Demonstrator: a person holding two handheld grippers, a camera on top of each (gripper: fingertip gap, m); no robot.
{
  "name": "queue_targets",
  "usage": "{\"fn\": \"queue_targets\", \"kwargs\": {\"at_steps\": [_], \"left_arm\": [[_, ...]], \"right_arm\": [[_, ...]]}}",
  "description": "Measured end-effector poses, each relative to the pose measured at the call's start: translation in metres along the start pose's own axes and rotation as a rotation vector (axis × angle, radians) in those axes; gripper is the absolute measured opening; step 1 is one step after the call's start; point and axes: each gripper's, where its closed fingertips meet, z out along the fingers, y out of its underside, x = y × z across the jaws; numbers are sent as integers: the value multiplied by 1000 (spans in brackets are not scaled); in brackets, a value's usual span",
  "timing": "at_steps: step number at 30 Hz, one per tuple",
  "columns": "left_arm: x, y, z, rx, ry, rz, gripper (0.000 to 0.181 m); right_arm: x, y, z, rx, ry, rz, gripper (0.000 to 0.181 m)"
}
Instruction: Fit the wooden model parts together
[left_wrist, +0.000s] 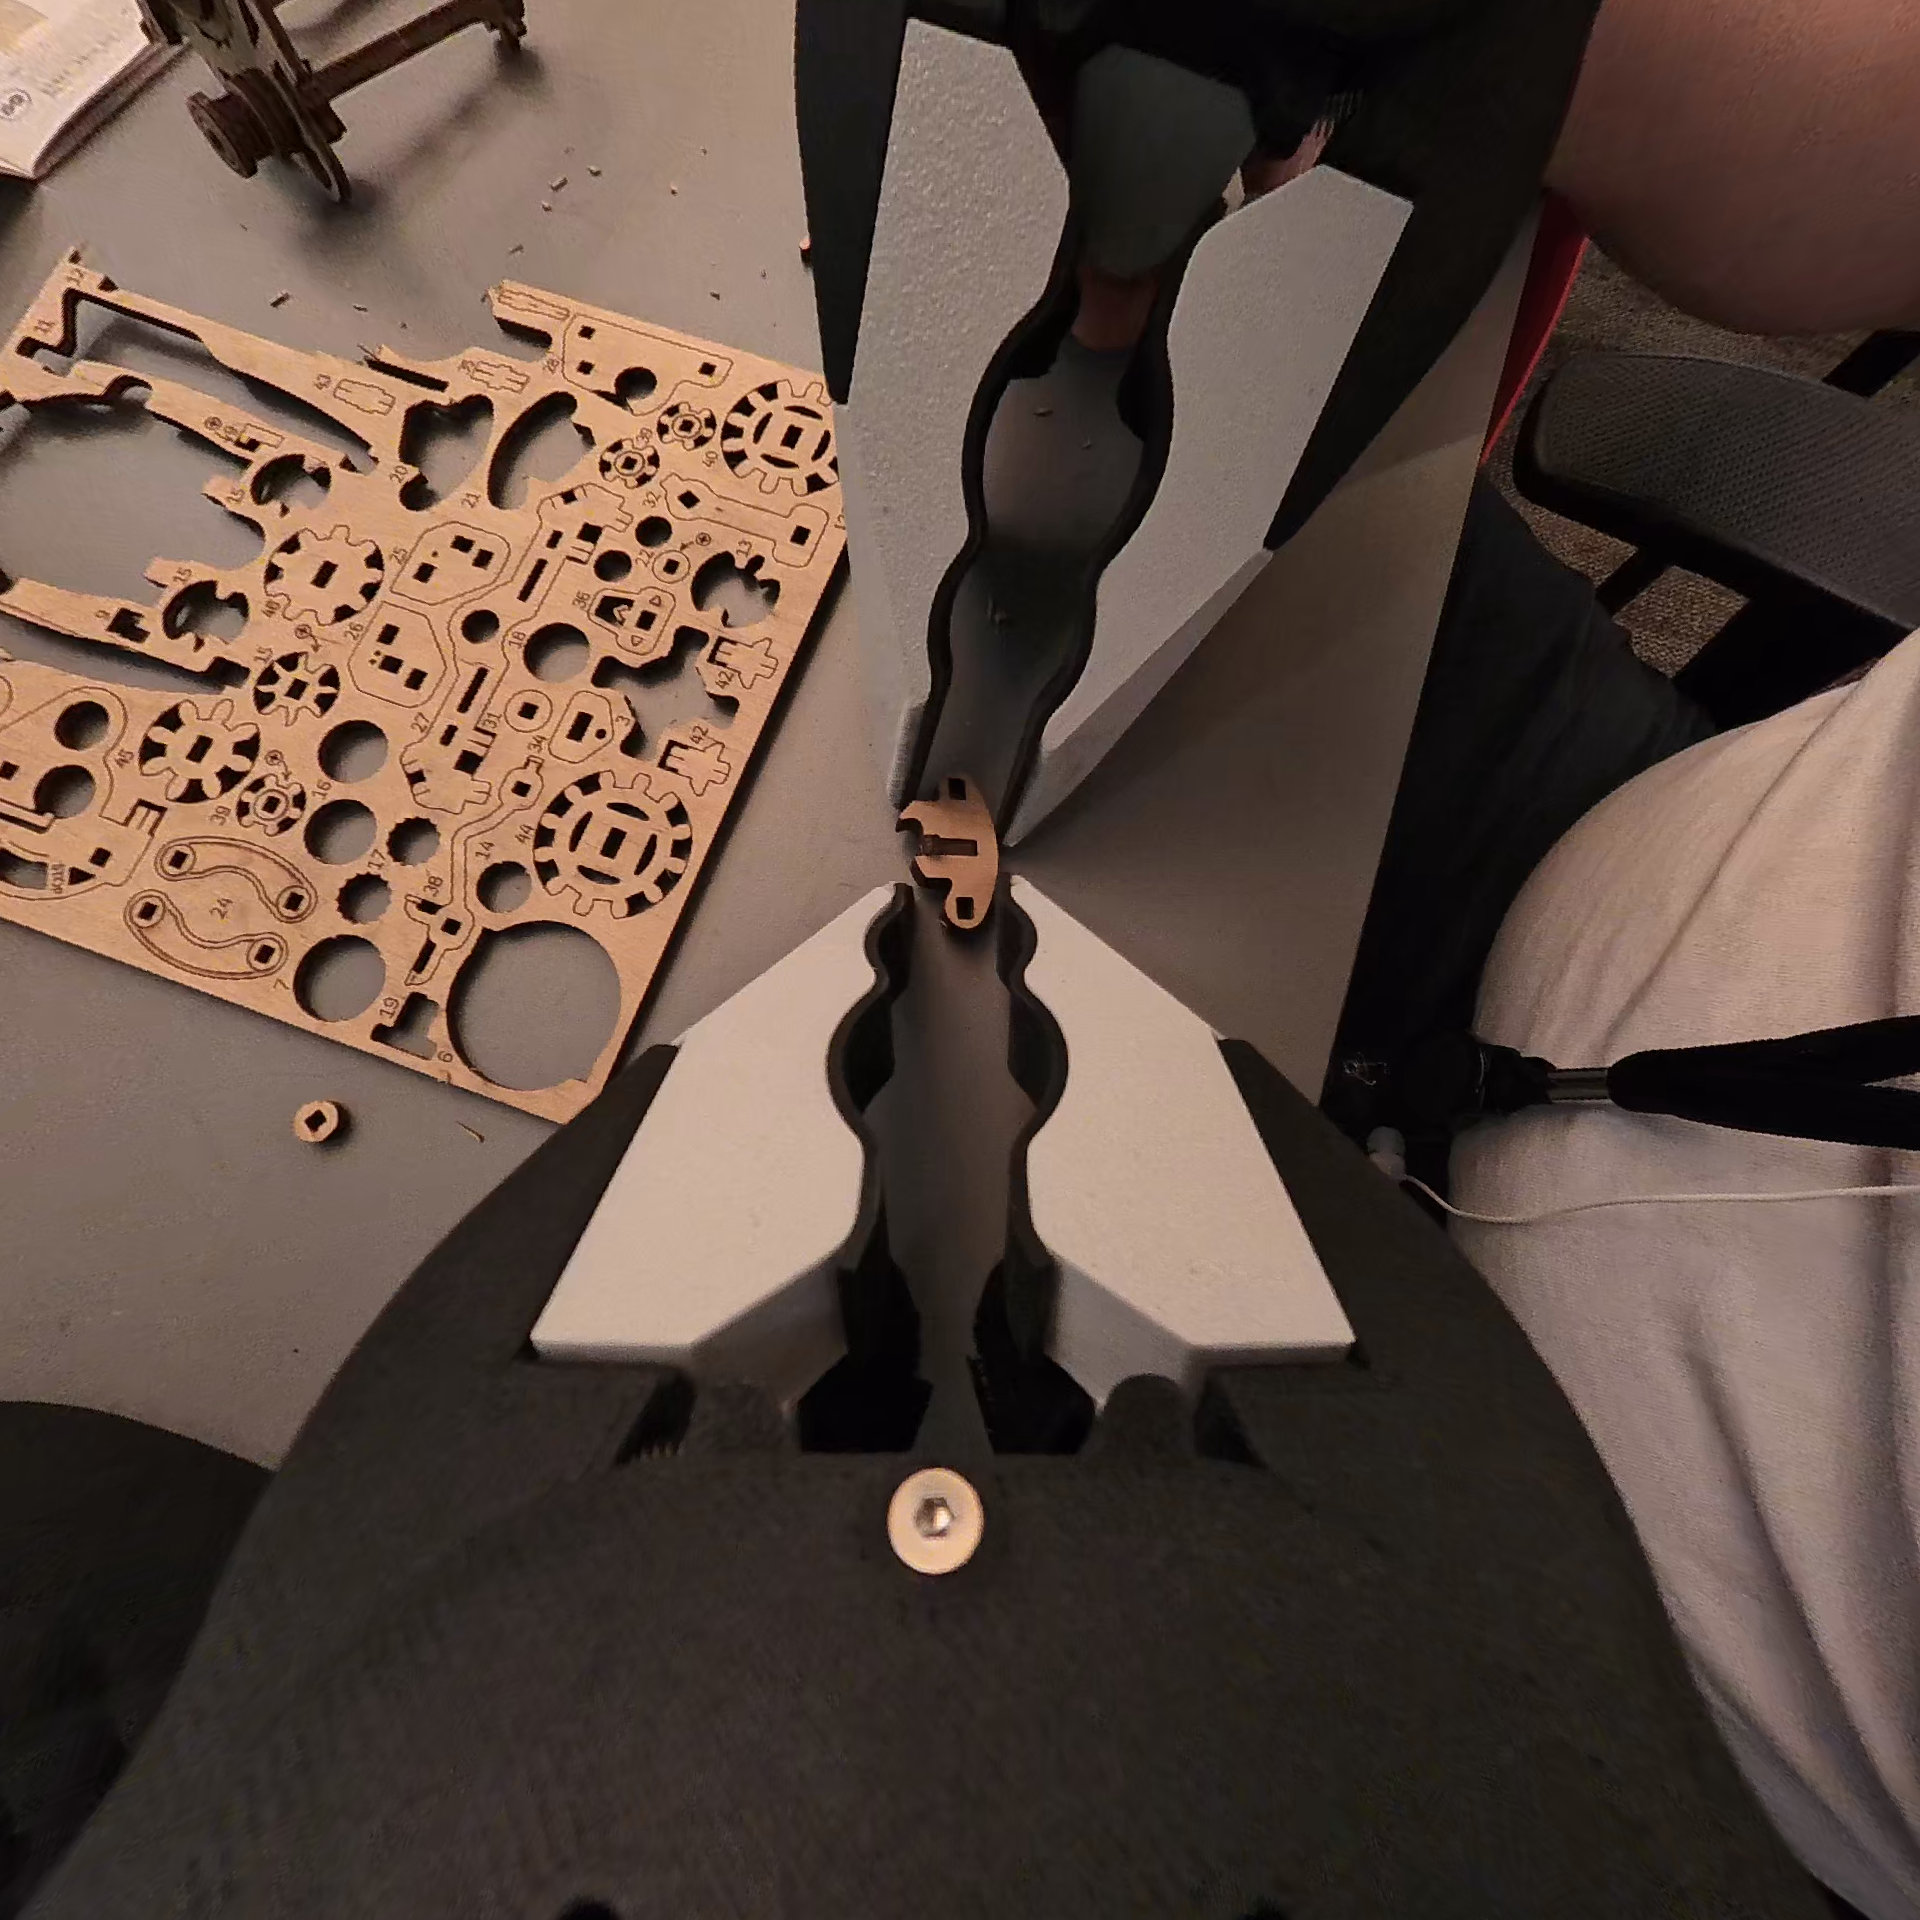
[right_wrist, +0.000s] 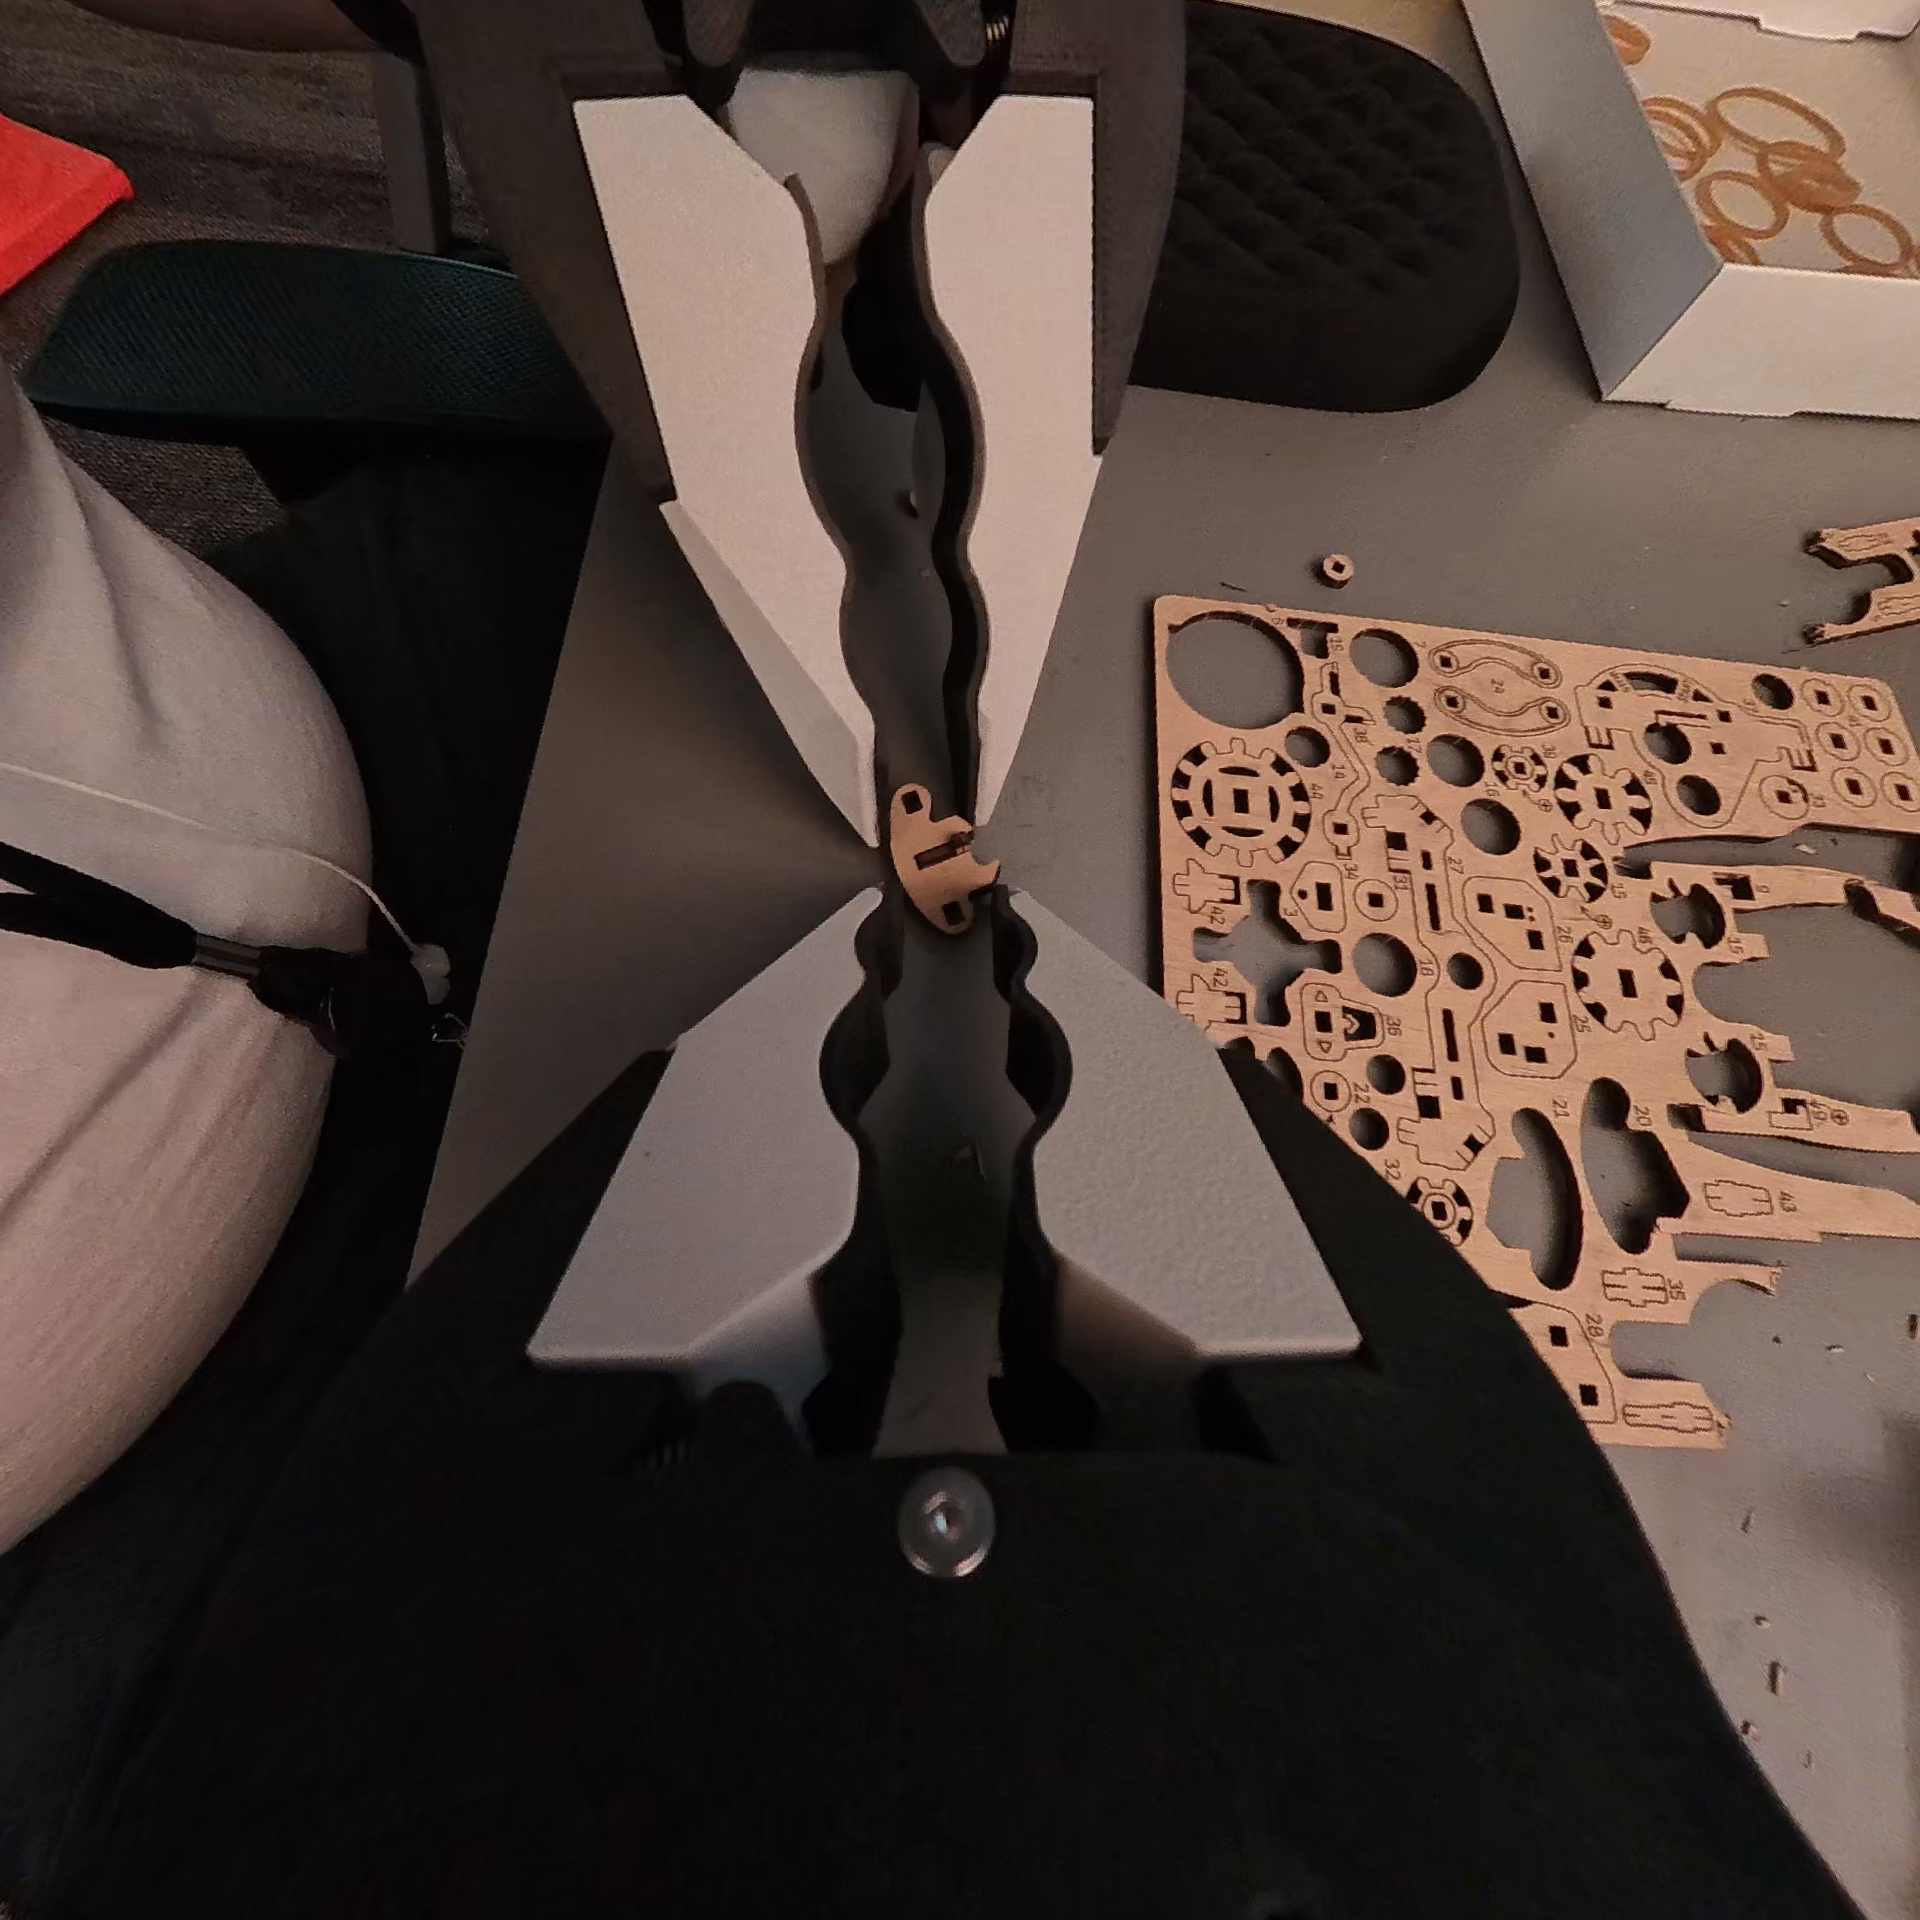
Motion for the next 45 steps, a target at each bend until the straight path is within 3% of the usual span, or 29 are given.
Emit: {"fn": "queue_targets", "kwargs": {"at_steps": [16,21,27,33,45], "left_arm": [[1,-2,-4,22,28,-50,22],[-15,-1,-39,43,-43,-66,25],[-16,31,-70,-48,-26,-102,26],[-27,61,-63,-205,-126,-15,21],[-27,57,-57,-178,-65,27,13]], "right_arm": [[1,0,-2,10,13,10,22],[1,0,-5,21,16,17,23],[0,1,-3,3,20,7,23],[0,0,-4,19,25,9,23],[0,-1,-7,26,28,11,24]]}}
